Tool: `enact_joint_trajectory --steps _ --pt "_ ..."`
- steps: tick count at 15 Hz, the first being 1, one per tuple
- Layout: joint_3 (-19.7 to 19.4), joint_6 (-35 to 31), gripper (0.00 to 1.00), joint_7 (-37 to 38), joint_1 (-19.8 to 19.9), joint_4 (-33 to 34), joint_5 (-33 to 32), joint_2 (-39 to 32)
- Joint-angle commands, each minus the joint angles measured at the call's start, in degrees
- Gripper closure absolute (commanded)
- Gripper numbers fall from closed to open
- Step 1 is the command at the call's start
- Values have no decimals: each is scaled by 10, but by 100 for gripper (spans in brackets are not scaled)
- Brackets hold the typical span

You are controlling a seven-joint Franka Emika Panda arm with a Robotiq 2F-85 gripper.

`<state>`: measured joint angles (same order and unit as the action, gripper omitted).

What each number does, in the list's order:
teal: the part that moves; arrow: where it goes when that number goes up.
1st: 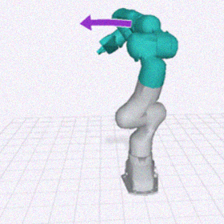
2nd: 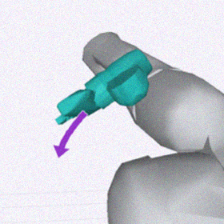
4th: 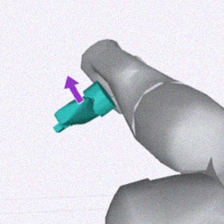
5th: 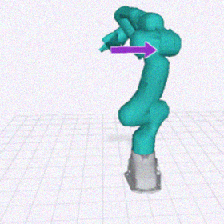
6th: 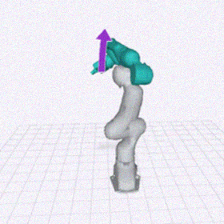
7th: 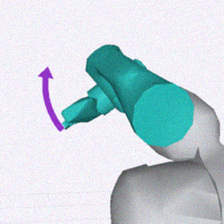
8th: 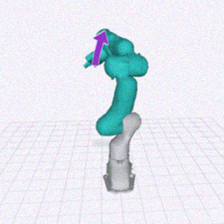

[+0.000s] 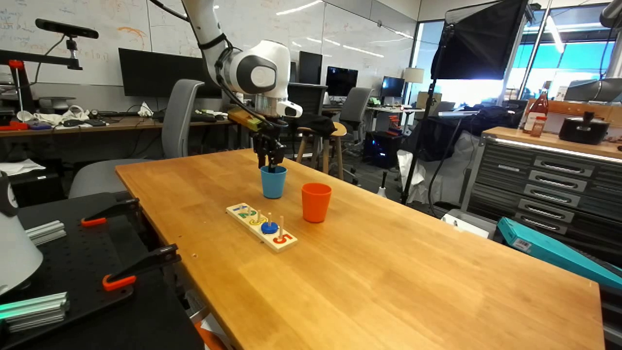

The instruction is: Place the blue cup inside the orange cup

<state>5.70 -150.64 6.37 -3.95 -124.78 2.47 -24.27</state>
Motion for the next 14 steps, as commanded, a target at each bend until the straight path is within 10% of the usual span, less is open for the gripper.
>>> enact_joint_trajectory --steps 1,4,14 --pt "-4 -15 77 -20 3 10 10 -25" --pt "-4 -16 99 -21 4 12 10 -30" --pt "-45 64 99 -3 0 111 -23 -21"
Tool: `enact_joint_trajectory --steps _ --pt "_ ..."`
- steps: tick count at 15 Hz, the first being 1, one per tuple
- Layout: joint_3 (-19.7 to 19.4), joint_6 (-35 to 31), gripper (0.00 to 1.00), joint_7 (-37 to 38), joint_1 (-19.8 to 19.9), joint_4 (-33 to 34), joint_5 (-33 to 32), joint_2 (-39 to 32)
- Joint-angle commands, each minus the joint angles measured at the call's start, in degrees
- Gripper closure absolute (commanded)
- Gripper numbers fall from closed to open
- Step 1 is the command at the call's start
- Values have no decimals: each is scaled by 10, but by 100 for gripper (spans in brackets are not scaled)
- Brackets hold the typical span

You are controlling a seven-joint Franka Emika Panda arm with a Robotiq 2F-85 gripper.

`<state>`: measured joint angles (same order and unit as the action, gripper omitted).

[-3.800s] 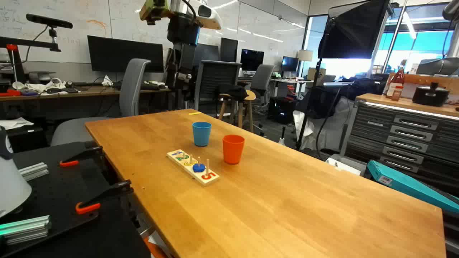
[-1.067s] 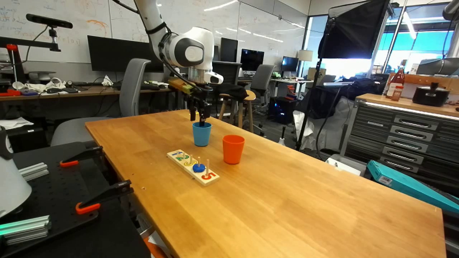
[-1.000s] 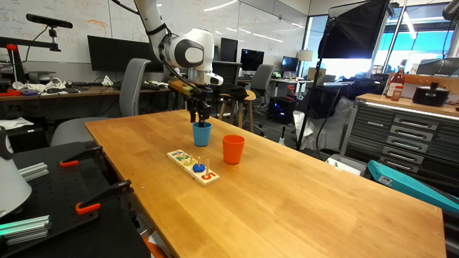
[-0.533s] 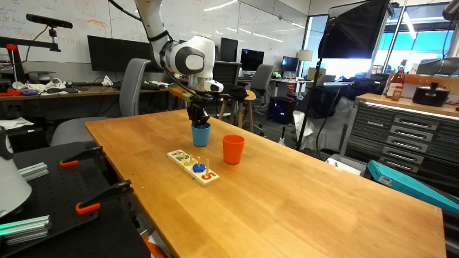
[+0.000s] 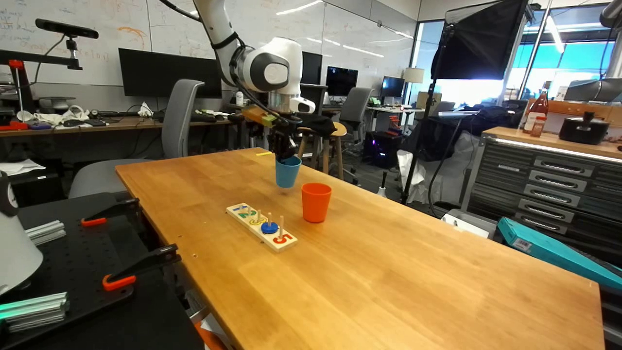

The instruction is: Place the blue cup inside the orange cup

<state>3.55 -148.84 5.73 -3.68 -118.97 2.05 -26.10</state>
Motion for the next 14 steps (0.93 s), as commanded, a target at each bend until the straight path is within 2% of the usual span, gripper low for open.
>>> enact_joint_trajectory --steps 1,8,14 --pt "-32 59 99 5 -1 66 -25 -1" --pt "-79 134 99 16 23 136 -48 6" --pt "-93 237 99 24 34 125 -70 26"
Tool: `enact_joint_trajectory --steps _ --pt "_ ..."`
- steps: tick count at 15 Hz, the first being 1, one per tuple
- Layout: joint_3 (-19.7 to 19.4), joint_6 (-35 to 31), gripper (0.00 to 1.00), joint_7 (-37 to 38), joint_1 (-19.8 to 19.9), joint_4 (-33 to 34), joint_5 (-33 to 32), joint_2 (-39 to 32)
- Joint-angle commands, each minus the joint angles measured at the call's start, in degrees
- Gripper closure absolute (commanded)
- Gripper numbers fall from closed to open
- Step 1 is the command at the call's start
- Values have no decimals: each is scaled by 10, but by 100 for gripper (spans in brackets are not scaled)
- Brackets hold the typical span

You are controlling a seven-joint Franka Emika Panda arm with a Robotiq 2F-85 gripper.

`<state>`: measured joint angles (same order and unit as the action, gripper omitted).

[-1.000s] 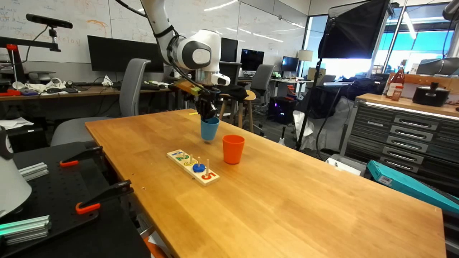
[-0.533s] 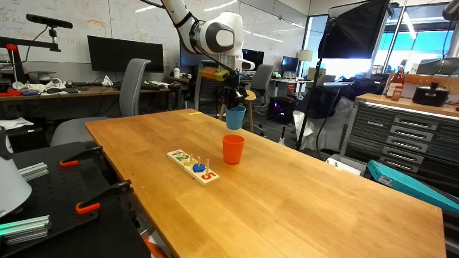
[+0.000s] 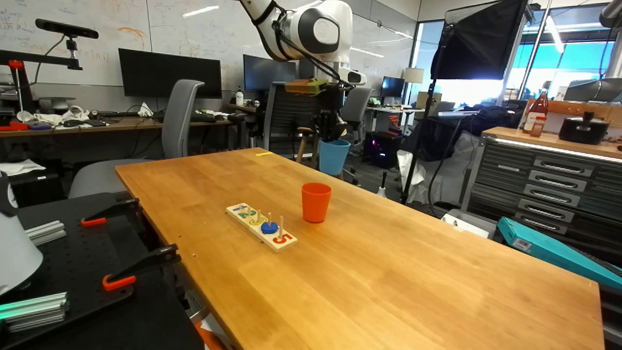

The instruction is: Place the blue cup inside the orange cup

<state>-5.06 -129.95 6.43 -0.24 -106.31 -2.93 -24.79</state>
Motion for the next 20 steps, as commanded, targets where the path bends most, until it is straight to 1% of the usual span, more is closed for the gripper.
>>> enact_joint_trajectory --steps 1,4,7,14,15,16,17,20 --pt "-7 57 99 15 2 -7 -23 15" --pt "-4 64 99 7 9 -15 -21 17" --pt "-4 59 99 7 12 -27 -20 16" --pt "-3 55 99 6 13 -52 -20 10" --pt "-3 53 70 11 13 -52 -17 8" --pt "-2 49 69 5 15 -51 -16 8" --pt "1 46 64 -1 16 -48 -13 9" --pt "8 28 40 -8 15 -34 -7 14"
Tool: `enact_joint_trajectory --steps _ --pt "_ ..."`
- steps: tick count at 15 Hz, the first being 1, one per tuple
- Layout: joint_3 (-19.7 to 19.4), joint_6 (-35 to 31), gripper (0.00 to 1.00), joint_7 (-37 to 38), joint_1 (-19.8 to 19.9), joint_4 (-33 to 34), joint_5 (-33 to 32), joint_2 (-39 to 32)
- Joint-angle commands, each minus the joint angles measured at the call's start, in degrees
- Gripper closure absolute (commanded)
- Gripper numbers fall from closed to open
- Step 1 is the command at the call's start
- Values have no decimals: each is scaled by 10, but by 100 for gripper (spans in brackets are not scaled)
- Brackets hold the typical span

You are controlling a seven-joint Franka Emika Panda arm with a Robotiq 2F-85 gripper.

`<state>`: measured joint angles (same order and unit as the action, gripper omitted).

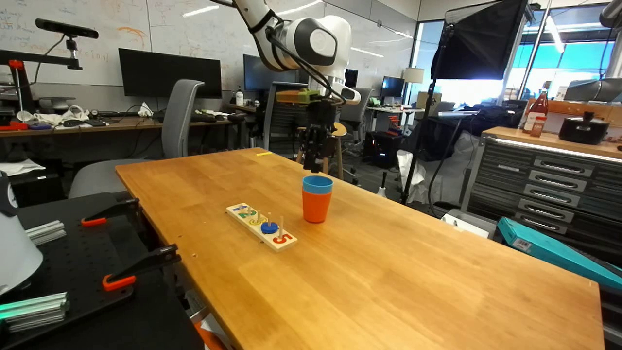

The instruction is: Place the blue cup inside the orange cup

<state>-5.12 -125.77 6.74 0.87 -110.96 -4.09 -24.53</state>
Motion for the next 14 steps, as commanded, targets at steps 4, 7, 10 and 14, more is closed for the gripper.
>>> enact_joint_trajectory --steps 4,7,10,14 --pt "33 -13 11 -44 10 45 34 19" --pt "57 36 0 -117 21 87 78 17" --pt "67 77 0 -158 21 124 94 11" --pt "62 115 0 -176 19 157 84 5"
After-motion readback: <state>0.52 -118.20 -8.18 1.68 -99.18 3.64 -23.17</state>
